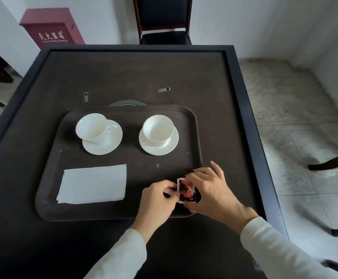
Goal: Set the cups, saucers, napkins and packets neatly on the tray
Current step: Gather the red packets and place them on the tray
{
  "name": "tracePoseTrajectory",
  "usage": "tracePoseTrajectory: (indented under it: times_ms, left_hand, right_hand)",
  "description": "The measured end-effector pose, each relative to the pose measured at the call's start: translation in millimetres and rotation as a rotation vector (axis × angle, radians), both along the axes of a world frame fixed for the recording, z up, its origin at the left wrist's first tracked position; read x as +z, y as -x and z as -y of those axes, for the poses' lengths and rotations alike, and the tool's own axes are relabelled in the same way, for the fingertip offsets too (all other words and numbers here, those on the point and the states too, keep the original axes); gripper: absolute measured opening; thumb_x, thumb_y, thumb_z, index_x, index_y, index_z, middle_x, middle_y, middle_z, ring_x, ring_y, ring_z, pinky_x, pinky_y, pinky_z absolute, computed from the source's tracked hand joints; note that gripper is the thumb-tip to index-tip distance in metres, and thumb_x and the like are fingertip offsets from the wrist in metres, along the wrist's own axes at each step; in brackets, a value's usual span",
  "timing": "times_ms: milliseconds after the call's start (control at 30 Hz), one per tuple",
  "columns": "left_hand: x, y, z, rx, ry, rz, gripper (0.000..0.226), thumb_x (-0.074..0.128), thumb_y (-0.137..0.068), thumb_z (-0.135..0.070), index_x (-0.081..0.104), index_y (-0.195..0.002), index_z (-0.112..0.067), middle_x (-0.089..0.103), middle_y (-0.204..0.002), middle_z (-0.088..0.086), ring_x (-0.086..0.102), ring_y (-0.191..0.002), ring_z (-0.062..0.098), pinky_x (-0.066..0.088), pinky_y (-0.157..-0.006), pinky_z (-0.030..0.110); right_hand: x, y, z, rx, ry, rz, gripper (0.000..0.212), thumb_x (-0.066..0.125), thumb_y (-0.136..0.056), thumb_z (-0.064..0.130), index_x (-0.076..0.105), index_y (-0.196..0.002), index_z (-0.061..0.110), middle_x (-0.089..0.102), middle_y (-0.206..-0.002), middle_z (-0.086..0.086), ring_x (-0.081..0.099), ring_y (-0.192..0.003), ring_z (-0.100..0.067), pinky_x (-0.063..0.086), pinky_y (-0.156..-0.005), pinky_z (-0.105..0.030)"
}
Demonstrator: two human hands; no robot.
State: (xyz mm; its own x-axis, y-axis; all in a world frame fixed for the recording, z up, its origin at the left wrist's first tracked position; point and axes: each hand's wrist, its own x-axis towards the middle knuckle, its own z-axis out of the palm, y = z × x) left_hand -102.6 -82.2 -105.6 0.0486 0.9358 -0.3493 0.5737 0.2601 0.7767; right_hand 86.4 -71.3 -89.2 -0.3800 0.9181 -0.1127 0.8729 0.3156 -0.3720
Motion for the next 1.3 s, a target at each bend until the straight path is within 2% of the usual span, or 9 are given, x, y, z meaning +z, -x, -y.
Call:
tracePoseTrajectory:
  times_ms: [200,333,500,667,867,1000,1100,1167,1300]
  left_hand:
    - [-1.9,-2.8,1.1,0.012,-0.014,0.012,0.017,0.078,-0.089,-0.020,0.078,-0.106,-0.022,0.075,-0.082,-0.015,0.074,-0.072,0.002,0.064,-0.070,0.027]
    - [-4.8,-5.3,2.1,0.001,-0.026,-0.004,0.020,0.080,-0.086,-0.019,0.078,-0.105,-0.025,0.072,-0.080,-0.020,0.074,-0.073,0.002,0.064,-0.071,0.024]
    - [-6.7,-7.3,0.3,0.009,-0.035,-0.009,0.023,0.080,-0.086,-0.016,0.077,-0.108,-0.024,0.069,-0.079,-0.022,0.074,-0.074,0.003,0.063,-0.070,0.023]
    - [-7.4,-11.2,1.0,0.047,-0.049,0.004,0.018,0.083,-0.083,-0.025,0.076,-0.100,-0.027,0.073,-0.080,-0.018,0.073,-0.070,0.001,0.064,-0.068,0.025]
    - [-7.1,-15.3,3.5,0.061,-0.066,-0.054,0.021,0.085,-0.080,-0.033,0.071,-0.097,-0.034,0.066,-0.077,-0.026,0.069,-0.069,-0.001,0.058,-0.064,0.015]
    - [-5.5,-17.0,3.8,0.045,-0.061,-0.120,0.021,0.085,-0.080,-0.035,0.069,-0.094,-0.037,0.063,-0.076,-0.026,0.062,-0.073,-0.010,0.043,-0.056,0.002]
    - [-1.8,-16.7,1.4,0.043,-0.027,-0.141,0.023,0.081,-0.084,-0.036,0.071,-0.104,-0.030,0.068,-0.083,-0.020,0.065,-0.072,-0.006,0.044,-0.054,0.004]
    - [4.5,-14.7,-0.8,0.045,-0.022,-0.152,0.025,0.077,-0.087,-0.036,0.071,-0.110,-0.026,0.071,-0.088,-0.016,0.067,-0.074,0.000,0.047,-0.060,0.007]
    - [24.8,-2.9,-6.4,0.010,-0.069,-0.234,0.028,0.068,-0.095,-0.038,0.069,-0.119,-0.025,0.073,-0.100,-0.012,0.065,-0.080,0.001,0.046,-0.067,0.010]
  right_hand:
    - [-1.2,-0.6,1.3,-0.016,0.021,0.017,0.058,0.077,-0.072,0.050,0.064,-0.123,0.025,0.068,-0.122,0.011,0.044,-0.137,-0.018,0.001,-0.123,-0.055]
    - [-3.2,3.7,7.7,-0.061,0.058,0.028,0.066,0.075,-0.073,0.046,0.056,-0.133,0.024,0.062,-0.136,0.011,0.032,-0.148,-0.014,-0.004,-0.123,-0.054]
    - [3.3,6.7,4.7,-0.065,0.109,-0.007,0.067,0.075,-0.071,0.047,0.058,-0.132,0.026,0.051,-0.148,0.009,0.028,-0.149,-0.015,0.002,-0.124,-0.052]
    - [5.2,3.7,5.4,-0.042,0.072,0.014,0.058,0.076,-0.076,0.034,0.062,-0.131,0.025,0.059,-0.138,0.010,0.037,-0.145,-0.016,0.007,-0.123,-0.047]
    - [5.4,3.5,5.1,-0.042,0.073,0.040,0.057,0.076,-0.082,0.037,0.058,-0.133,0.023,0.061,-0.136,0.007,0.037,-0.146,-0.015,0.003,-0.123,-0.049]
    - [6.1,3.3,2.2,-0.034,0.129,-0.005,0.058,0.078,-0.078,0.033,0.061,-0.132,0.021,0.055,-0.144,0.003,0.037,-0.146,-0.018,0.012,-0.123,-0.045]
    - [9.1,3.8,4.0,-0.051,0.157,-0.090,0.057,0.079,-0.077,0.033,0.063,-0.130,0.019,0.047,-0.154,-0.003,0.037,-0.146,-0.022,0.023,-0.121,-0.038]
    - [11.2,3.3,7.4,-0.080,0.142,-0.154,0.052,0.077,-0.081,0.034,0.064,-0.129,0.019,0.047,-0.154,-0.005,0.041,-0.144,-0.022,0.024,-0.119,-0.035]
    - [17.8,-0.3,10.3,-0.224,0.095,-0.233,0.052,0.065,-0.094,0.042,0.055,-0.141,0.023,0.047,-0.155,0.000,0.046,-0.141,-0.018,0.032,-0.118,-0.036]
